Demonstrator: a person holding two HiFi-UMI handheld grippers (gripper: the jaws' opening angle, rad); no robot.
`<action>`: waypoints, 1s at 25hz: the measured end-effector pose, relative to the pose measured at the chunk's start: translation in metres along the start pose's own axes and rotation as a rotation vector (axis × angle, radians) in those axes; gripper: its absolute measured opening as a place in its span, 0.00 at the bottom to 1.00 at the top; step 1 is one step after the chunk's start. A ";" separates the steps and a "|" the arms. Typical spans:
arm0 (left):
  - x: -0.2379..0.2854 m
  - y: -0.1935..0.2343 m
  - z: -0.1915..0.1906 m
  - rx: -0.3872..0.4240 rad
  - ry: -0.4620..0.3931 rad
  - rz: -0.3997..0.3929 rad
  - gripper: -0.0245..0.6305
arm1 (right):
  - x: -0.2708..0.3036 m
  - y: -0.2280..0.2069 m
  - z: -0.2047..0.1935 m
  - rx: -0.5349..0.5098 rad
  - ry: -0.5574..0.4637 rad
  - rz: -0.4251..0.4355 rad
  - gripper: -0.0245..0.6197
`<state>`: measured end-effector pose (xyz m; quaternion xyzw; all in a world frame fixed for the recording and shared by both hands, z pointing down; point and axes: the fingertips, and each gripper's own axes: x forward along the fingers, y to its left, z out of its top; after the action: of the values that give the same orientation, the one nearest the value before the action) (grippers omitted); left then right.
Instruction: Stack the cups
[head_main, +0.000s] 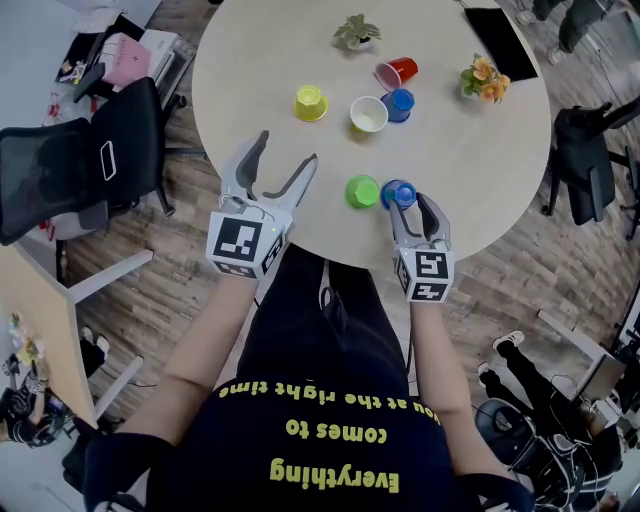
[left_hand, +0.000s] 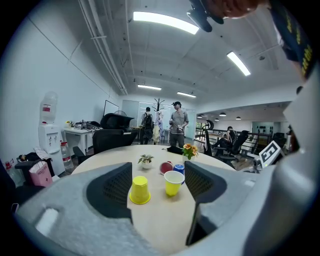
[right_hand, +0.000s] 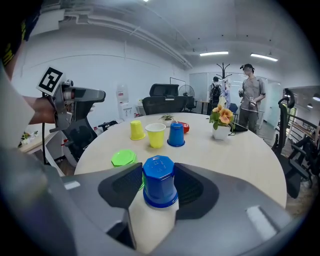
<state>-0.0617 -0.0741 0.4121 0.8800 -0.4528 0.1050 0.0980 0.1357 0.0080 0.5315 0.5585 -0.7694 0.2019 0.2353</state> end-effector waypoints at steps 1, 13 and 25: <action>0.000 0.000 0.000 0.000 0.000 0.000 0.55 | -0.001 0.001 -0.001 0.002 0.002 0.000 0.36; 0.004 0.001 -0.002 0.000 0.008 -0.004 0.55 | -0.001 0.005 -0.012 0.019 0.033 0.015 0.37; 0.010 0.003 0.005 0.001 0.004 -0.010 0.55 | -0.006 0.003 0.007 0.036 0.005 0.019 0.43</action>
<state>-0.0580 -0.0851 0.4103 0.8821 -0.4481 0.1064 0.0988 0.1332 0.0093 0.5223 0.5547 -0.7704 0.2195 0.2252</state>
